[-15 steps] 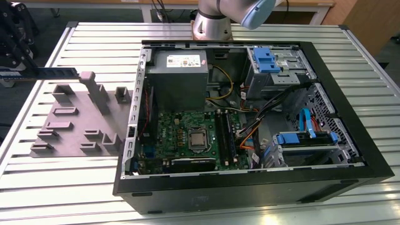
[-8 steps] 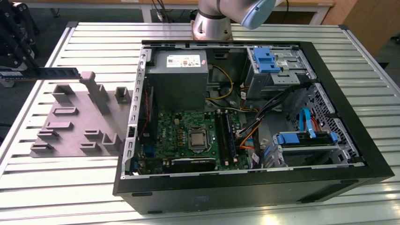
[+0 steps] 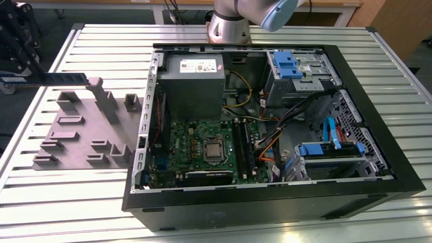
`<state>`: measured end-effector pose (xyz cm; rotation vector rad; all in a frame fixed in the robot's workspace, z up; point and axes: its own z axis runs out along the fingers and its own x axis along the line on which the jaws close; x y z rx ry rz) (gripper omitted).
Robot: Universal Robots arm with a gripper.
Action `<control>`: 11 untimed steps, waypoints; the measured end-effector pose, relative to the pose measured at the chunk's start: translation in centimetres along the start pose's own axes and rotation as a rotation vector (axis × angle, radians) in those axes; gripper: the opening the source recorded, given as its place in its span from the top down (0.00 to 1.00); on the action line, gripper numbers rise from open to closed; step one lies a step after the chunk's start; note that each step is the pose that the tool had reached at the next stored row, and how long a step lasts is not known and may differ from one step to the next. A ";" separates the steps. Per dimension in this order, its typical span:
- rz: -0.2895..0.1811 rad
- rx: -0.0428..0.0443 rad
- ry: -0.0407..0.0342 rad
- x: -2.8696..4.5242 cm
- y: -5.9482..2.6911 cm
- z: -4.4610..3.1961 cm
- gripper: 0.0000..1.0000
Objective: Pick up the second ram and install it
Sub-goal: 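Pick up the second ram and move it above second insertion slot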
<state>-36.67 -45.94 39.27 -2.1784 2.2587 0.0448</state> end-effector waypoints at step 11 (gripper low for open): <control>0.000 0.0001 -0.0001 -0.02 -0.49 0.00 0.86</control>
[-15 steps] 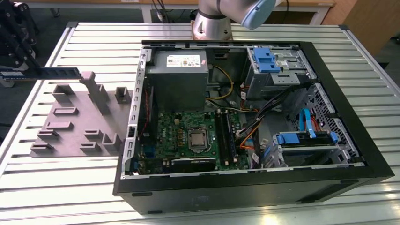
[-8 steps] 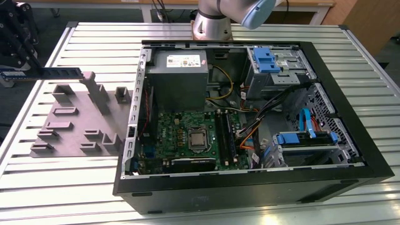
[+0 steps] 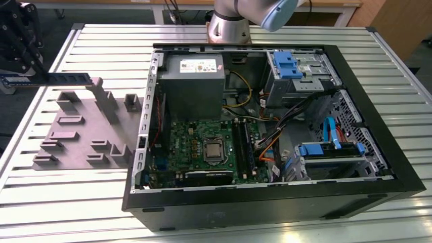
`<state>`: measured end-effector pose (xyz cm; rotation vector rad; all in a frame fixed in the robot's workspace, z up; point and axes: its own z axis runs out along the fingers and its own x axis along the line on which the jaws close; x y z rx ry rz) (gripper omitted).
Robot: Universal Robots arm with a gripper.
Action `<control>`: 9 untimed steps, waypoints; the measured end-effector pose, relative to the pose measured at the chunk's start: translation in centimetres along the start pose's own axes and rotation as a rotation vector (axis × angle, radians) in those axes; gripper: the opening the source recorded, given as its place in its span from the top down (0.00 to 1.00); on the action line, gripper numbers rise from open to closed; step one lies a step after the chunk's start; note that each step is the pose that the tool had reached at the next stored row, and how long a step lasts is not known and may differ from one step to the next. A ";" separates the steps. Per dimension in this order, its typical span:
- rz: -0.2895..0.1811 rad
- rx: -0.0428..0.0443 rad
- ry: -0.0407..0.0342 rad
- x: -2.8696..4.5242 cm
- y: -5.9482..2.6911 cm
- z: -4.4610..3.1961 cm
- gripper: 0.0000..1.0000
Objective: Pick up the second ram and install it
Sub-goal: 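Pick up the second ram and move it above second insertion slot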
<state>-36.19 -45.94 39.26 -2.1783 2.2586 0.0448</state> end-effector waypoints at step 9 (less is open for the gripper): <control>0.000 0.0000 0.0000 -0.01 -0.41 -0.01 0.86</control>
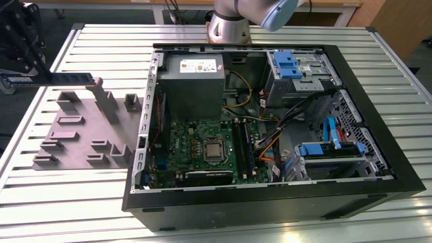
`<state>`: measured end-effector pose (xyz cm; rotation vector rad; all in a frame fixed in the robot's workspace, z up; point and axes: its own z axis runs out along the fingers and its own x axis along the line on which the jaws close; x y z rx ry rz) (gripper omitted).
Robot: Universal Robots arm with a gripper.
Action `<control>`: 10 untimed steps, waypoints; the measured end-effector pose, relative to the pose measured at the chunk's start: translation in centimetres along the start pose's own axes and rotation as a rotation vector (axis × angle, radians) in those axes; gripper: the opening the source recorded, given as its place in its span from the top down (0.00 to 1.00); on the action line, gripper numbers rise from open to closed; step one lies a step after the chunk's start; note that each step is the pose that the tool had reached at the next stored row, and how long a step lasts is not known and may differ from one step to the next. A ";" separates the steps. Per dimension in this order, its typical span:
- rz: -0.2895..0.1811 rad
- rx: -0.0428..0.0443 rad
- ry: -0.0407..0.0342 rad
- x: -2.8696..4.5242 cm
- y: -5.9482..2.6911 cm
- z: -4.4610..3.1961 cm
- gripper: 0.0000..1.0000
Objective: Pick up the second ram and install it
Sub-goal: 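Pick up the second ram and move it above second insertion slot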
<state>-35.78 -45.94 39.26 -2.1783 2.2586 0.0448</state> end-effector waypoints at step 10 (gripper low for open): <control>0.000 0.0000 0.0000 -0.02 -0.45 -0.01 0.86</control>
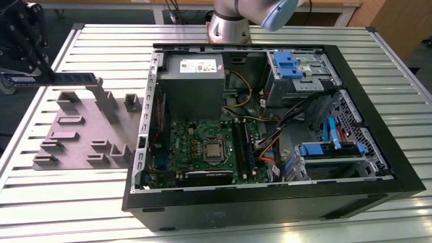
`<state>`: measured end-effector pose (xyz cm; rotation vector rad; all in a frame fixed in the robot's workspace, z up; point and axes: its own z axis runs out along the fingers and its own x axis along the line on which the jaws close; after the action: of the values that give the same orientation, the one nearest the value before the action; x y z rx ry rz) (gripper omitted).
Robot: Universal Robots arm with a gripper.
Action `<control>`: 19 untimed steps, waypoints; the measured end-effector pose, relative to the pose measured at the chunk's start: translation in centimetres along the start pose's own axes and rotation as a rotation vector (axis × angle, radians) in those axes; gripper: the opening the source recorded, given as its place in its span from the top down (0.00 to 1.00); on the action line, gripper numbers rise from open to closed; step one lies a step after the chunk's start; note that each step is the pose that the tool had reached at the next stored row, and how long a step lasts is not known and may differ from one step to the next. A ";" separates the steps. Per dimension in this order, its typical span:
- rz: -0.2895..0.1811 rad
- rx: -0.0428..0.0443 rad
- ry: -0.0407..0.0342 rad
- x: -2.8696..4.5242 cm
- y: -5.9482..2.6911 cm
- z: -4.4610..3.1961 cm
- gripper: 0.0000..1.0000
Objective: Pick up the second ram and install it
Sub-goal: 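Pick up the second ram and move it above second insertion slot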
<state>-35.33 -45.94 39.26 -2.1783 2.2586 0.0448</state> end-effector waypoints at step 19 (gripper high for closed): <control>0.000 0.0000 0.0000 -0.03 -0.88 -0.02 0.86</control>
<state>-34.45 -45.94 39.27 -2.1783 2.2587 0.0449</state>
